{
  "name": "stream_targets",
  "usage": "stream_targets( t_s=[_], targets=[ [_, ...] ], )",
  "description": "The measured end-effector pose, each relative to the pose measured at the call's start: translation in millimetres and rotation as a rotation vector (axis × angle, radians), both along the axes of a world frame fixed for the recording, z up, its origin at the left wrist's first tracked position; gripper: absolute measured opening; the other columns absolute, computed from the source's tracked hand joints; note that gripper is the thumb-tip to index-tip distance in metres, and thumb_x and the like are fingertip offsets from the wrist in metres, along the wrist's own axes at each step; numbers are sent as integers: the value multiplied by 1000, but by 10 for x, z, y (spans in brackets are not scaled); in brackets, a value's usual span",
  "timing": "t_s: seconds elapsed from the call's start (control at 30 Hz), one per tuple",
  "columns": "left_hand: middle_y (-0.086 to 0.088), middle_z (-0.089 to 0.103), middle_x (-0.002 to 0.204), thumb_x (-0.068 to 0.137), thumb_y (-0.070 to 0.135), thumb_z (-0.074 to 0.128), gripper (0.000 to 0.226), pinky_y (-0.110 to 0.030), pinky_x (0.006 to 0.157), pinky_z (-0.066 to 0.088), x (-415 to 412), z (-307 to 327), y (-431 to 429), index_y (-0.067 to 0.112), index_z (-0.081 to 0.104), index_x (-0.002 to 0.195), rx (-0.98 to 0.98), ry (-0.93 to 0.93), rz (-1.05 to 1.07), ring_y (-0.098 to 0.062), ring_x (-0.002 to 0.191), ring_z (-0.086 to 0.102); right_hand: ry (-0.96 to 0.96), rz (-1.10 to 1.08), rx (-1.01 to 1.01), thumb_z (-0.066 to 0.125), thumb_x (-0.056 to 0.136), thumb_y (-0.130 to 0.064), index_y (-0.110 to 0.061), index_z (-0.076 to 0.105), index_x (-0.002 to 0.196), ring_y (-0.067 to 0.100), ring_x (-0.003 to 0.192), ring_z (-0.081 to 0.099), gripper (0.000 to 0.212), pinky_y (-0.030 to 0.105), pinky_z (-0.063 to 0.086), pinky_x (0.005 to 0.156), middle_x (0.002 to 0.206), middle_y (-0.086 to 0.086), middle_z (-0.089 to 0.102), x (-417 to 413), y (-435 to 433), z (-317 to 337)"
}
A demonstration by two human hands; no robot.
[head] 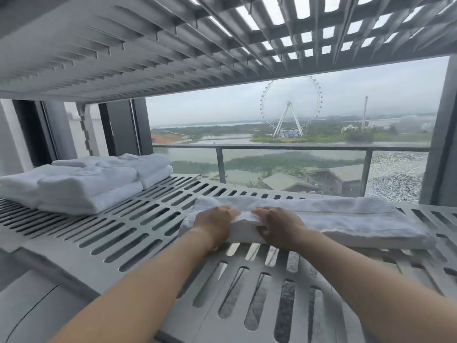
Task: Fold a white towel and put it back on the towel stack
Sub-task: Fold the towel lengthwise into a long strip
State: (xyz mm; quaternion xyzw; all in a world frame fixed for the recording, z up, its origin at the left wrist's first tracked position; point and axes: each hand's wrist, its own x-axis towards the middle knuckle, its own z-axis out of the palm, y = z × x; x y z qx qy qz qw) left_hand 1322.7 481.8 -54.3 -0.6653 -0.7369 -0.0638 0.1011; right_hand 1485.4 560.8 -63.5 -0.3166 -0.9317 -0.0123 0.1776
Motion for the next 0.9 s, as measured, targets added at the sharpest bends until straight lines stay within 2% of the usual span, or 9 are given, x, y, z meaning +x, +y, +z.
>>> stream_targets(
  t_s=[0.17,0.3,0.4,0.47,0.53,0.63,0.73,0.8,0.9],
  targets=[
    [0,49,135,91,4,39,47,-41,94,45,-201,-11,-40,25,41,133,-57,116,-14,-25,119,50,-78,10,-93,36,91,-18,-24,33,141,21,131,39,51,36,35,104,149,-5,33,-41,37,-72],
    [1,55,127,90,4,39,36,-41,84,50,-255,-59,-30,20,45,122,-38,197,-13,-24,112,55,-36,29,-110,35,84,-2,-20,37,139,15,135,33,58,32,27,111,149,-4,32,-35,30,-86],
    [-1,53,131,88,9,36,41,-42,90,47,-276,-28,-46,18,44,127,-96,149,-34,-23,116,52,-18,39,-164,37,81,-3,-20,43,136,15,134,35,57,28,28,109,147,-5,37,-13,8,-29],
    [-3,52,132,85,16,35,42,-43,94,43,-272,42,-63,16,47,126,-149,69,-48,-23,117,50,51,41,-308,41,81,-19,-23,51,130,13,125,44,50,23,34,99,142,-6,45,41,22,58],
    [-4,56,122,85,26,34,29,-38,88,41,-227,107,-36,15,52,106,-196,-33,-88,-21,106,51,136,41,-417,42,83,-31,-24,57,124,8,111,48,44,20,36,85,133,-6,54,118,65,143],
    [-11,55,114,83,39,24,35,-36,83,39,-47,150,109,16,49,89,-242,-119,-190,-21,93,48,96,-54,-320,34,95,-30,-12,58,118,18,111,50,38,31,36,88,128,5,57,232,218,180],
    [-13,45,138,97,34,18,49,-38,106,30,254,130,339,8,53,120,-208,-219,-290,-23,123,42,15,-166,-267,27,99,-34,-9,51,125,26,127,39,44,35,27,104,139,11,46,373,405,100],
    [-10,32,149,100,34,18,49,-33,112,16,474,113,496,12,40,138,-179,-267,-340,-19,137,27,-77,-209,-274,26,97,-43,-21,38,138,19,139,22,48,36,11,114,151,4,28,478,506,19],
    [-5,19,155,100,41,15,50,-37,115,6,684,26,674,22,25,145,-173,-190,-347,-17,143,12,-153,-254,-278,19,92,-59,-40,21,142,15,143,6,54,47,1,115,156,-4,12,607,596,-51]
  ],
)
